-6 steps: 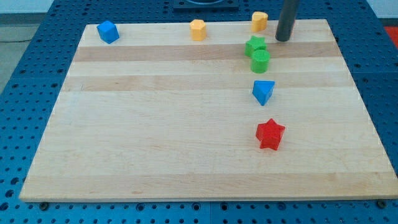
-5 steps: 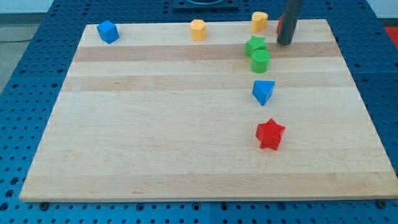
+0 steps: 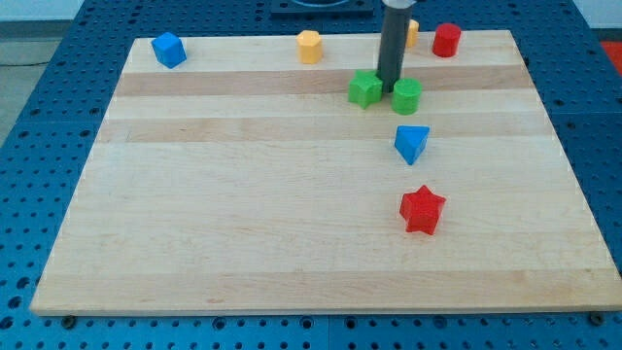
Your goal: Move the green star to the center left of the board
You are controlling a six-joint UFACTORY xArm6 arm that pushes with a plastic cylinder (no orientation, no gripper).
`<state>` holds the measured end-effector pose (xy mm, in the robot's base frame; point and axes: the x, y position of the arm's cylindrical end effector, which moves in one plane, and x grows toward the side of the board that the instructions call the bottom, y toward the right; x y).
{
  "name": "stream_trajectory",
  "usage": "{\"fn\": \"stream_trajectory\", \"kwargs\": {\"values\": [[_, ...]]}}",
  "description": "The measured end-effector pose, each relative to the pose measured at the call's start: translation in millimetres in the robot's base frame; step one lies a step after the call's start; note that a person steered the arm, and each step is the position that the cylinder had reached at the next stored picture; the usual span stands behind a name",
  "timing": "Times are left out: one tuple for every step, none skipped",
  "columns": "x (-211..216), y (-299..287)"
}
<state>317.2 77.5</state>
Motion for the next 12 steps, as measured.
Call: {"fn": "stream_trajectory", "kwargs": {"values": [[15.4, -34.6], [24.2, -71.6], [26.3, -106.0], [21.4, -129.7], [21.3, -166.0], [20.9, -205.5], [21.4, -235.4], [24.5, -256.0], [31.6, -261.0], [49.9, -264.8], [62.3, -280.1], [71.9, -291.9]]}}
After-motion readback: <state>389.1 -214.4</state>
